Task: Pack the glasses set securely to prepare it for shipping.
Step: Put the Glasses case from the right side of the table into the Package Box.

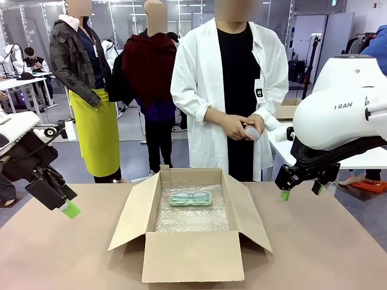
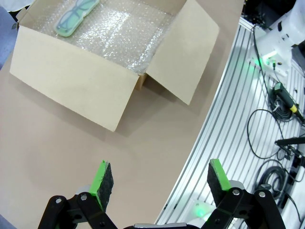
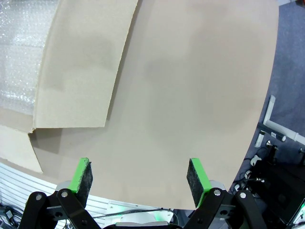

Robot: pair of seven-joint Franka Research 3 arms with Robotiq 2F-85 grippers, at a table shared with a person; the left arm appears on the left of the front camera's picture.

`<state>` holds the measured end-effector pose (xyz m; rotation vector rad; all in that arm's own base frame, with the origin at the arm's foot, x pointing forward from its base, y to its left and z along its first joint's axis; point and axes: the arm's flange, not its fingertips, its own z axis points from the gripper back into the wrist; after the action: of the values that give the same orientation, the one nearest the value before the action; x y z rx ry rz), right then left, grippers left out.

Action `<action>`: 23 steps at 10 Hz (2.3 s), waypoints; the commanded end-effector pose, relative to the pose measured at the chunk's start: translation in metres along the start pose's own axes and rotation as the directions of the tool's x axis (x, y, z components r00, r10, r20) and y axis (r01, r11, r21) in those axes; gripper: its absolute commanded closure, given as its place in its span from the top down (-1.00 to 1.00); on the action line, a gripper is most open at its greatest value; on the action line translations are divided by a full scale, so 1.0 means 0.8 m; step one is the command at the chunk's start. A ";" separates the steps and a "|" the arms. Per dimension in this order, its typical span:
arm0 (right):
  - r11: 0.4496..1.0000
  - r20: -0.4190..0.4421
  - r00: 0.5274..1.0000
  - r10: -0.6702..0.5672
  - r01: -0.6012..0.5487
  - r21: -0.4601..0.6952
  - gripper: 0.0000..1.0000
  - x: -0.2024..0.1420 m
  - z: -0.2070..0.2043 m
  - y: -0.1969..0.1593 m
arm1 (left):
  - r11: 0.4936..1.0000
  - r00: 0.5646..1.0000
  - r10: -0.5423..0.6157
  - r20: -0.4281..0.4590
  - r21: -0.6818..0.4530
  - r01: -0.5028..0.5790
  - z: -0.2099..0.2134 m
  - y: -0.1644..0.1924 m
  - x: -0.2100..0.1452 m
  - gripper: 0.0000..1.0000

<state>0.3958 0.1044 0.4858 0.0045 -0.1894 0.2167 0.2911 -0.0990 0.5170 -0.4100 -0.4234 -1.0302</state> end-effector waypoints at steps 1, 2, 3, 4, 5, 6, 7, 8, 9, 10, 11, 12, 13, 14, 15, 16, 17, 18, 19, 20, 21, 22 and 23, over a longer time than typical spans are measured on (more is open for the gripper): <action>1.000 0.004 1.000 0.004 -0.004 0.001 1.00 -0.002 0.003 0.000 | 1.000 1.000 -0.017 0.012 -0.026 0.017 0.002 0.000 -0.002 1.00; 1.000 0.004 1.000 0.004 -0.004 0.001 1.00 -0.002 0.003 0.000 | 1.000 1.000 -0.017 0.012 -0.026 0.017 0.002 0.000 -0.002 1.00; 1.000 0.004 1.000 0.004 -0.004 0.001 1.00 -0.002 0.003 0.000 | 1.000 1.000 -0.017 0.012 -0.026 0.017 0.002 0.000 -0.002 1.00; 1.000 0.004 1.000 0.004 -0.004 0.001 1.00 -0.002 0.003 0.000 | 1.000 1.000 -0.017 0.012 -0.026 0.017 0.002 0.000 -0.002 1.00; 1.000 0.004 1.000 0.004 -0.004 0.001 1.00 -0.002 0.003 0.000 | 1.000 1.000 -0.017 0.012 -0.026 0.017 0.002 0.000 -0.002 1.00; 1.000 0.004 1.000 0.004 -0.004 0.001 1.00 -0.002 0.003 0.000 | 1.000 1.000 -0.017 0.012 -0.026 0.017 0.002 0.000 -0.002 1.00; 1.000 0.004 1.000 0.004 -0.004 0.001 1.00 -0.002 0.003 0.000 | 1.000 1.000 -0.017 0.012 -0.026 0.017 0.002 0.000 -0.002 1.00; 1.000 0.004 1.000 0.004 -0.004 0.001 1.00 -0.002 0.003 0.000 | 1.000 1.000 -0.017 0.012 -0.026 0.017 0.002 0.000 -0.002 1.00; 1.000 0.004 1.000 0.004 -0.004 0.001 1.00 -0.002 0.003 0.000 | 1.000 1.000 -0.017 0.012 -0.026 0.017 0.002 0.000 -0.002 1.00; 1.000 0.004 1.000 0.004 -0.004 0.001 1.00 -0.002 0.003 0.000 | 1.000 1.000 -0.017 0.012 -0.026 0.017 0.002 0.000 -0.002 1.00; 1.000 0.004 1.000 0.004 -0.004 0.001 1.00 -0.002 0.003 0.000 | 1.000 1.000 -0.017 0.012 -0.026 0.017 0.002 0.000 -0.002 1.00; 1.000 0.004 1.000 0.004 -0.004 0.001 1.00 -0.002 0.003 0.000 | 1.000 1.000 -0.017 0.012 -0.026 0.017 0.002 0.000 -0.002 1.00; 1.000 0.004 1.000 0.004 -0.004 0.001 1.00 -0.002 0.003 0.000 | 1.000 1.000 -0.017 0.012 -0.026 0.017 0.002 0.000 -0.002 1.00; 1.000 0.004 1.000 0.004 -0.004 0.001 1.00 -0.002 0.003 0.000 | 1.000 1.000 -0.017 0.012 -0.026 0.017 0.002 0.000 -0.002 1.00; 1.000 0.004 1.000 0.004 -0.004 0.001 1.00 -0.002 0.003 0.000 | 1.000 1.000 -0.017 0.012 -0.026 0.017 0.002 0.000 -0.002 1.00; 1.000 0.004 1.000 0.004 -0.004 0.001 1.00 -0.002 0.003 0.000 | 1.000 1.000 -0.017 0.012 -0.026 0.017 0.002 0.000 -0.002 1.00; 1.000 0.004 1.000 0.004 -0.004 0.001 1.00 -0.002 0.003 0.000 | 1.000 1.000 -0.017 0.012 -0.026 0.017 0.002 0.000 -0.002 1.00; 1.000 0.004 1.000 0.004 -0.004 0.001 1.00 -0.002 0.003 0.000 | 1.000 1.000 -0.017 0.012 -0.026 0.017 0.002 0.000 -0.002 1.00; 1.000 0.004 1.000 0.004 -0.004 0.001 1.00 -0.002 0.003 0.000 | 1.000 1.000 -0.017 0.012 -0.026 0.017 0.002 0.000 -0.002 1.00; 1.000 0.004 1.000 0.004 -0.004 0.001 1.00 -0.002 0.003 0.000 | 1.000 1.000 -0.017 0.012 -0.026 0.017 0.002 0.000 -0.002 1.00; 1.000 0.004 1.000 0.004 -0.004 0.001 1.00 -0.002 0.003 0.000 | 1.000 1.000 -0.017 0.012 -0.026 0.017 0.002 0.000 -0.002 1.00; 1.000 0.004 1.000 0.004 -0.004 0.001 1.00 -0.002 0.003 0.000 | 1.000 1.000 -0.017 0.012 -0.026 0.017 0.002 0.000 -0.002 1.00; 1.000 0.004 1.000 0.004 -0.004 0.001 1.00 -0.002 0.003 0.000 | 1.000 1.000 -0.017 0.012 -0.026 0.017 0.002 0.000 -0.002 1.00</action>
<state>0.3958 0.1043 0.4858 0.0045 -0.1894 0.2167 0.2911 -0.0990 0.5170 -0.4100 -0.4234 -1.0303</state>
